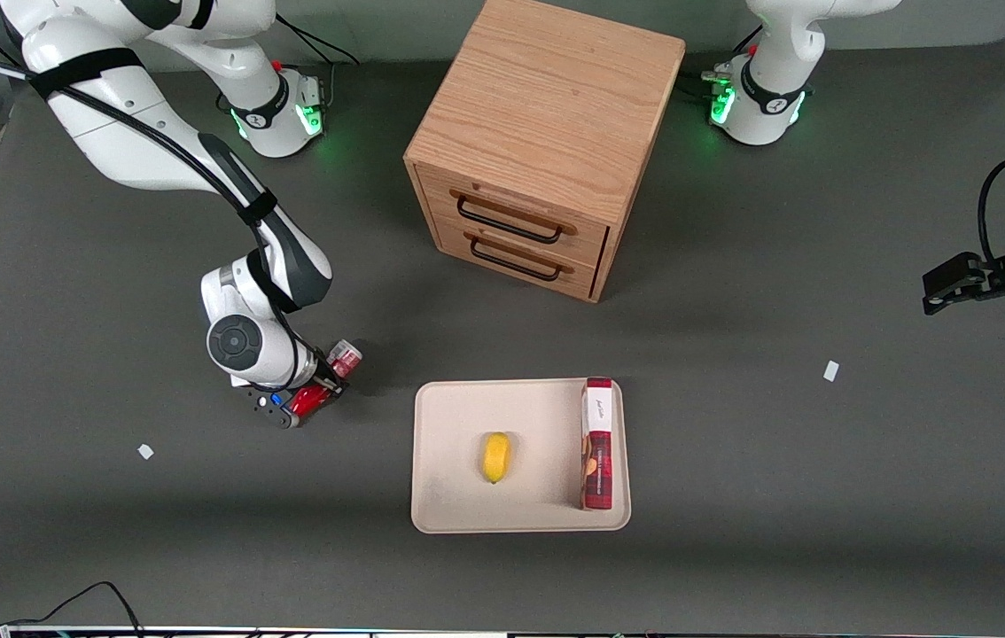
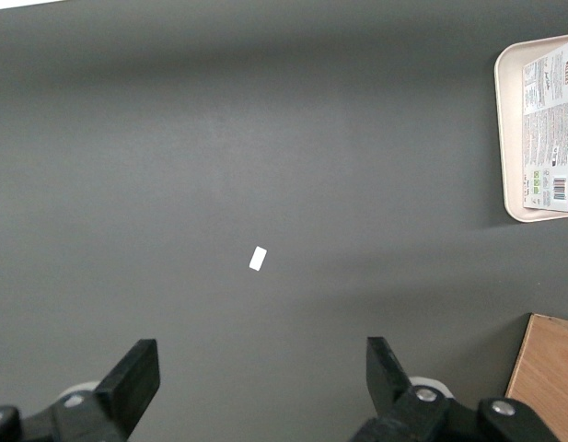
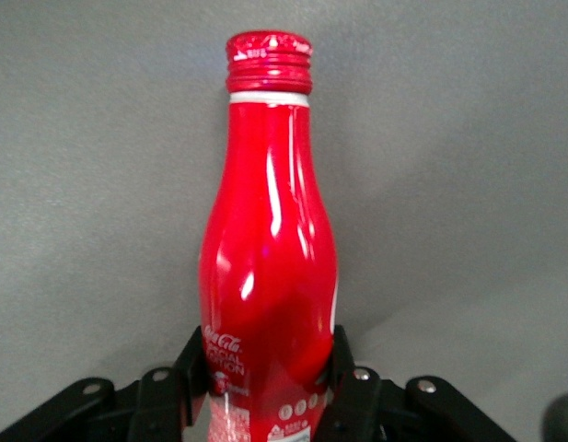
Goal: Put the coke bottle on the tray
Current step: 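Lift the bottle upright with the right gripper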
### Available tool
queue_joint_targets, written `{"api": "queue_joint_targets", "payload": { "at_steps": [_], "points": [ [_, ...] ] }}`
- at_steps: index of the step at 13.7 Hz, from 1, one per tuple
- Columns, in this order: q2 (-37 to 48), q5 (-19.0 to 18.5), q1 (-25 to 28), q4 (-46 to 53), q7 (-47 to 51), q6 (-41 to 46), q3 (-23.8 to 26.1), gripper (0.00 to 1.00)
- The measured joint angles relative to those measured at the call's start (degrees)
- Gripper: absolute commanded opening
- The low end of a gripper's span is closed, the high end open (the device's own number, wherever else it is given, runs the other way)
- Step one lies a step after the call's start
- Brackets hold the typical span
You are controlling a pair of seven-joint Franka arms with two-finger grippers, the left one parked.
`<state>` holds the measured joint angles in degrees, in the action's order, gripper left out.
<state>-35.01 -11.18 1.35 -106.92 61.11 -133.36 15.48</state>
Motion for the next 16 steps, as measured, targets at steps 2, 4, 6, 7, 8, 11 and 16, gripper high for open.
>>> {"api": "queue_joint_targets", "payload": {
  "at_steps": [2, 4, 6, 7, 8, 11, 16],
  "points": [
    [0.9, -0.3, 0.0, 1.3, -1.1, 1.1, 0.2, 0.0],
    [3.6, -0.3, 0.0, 3.8, -4.8, 6.5, 0.2, 0.0],
    [8.3, -0.3, 0.0, 6.7, -10.0, 13.6, 0.2, 0.0],
    [11.0, 0.3, 0.0, 8.4, -12.9, 17.3, 0.2, 0.0],
    [13.6, 2.7, 0.0, 10.6, -16.1, 21.2, 0.2, 0.0],
    [18.5, 9.0, 0.0, 20.3, -24.4, 31.9, 0.1, 0.0],
    [14.6, 10.1, 1.5, 33.3, -27.6, 36.2, 3.1, 0.0]
  ]
}}
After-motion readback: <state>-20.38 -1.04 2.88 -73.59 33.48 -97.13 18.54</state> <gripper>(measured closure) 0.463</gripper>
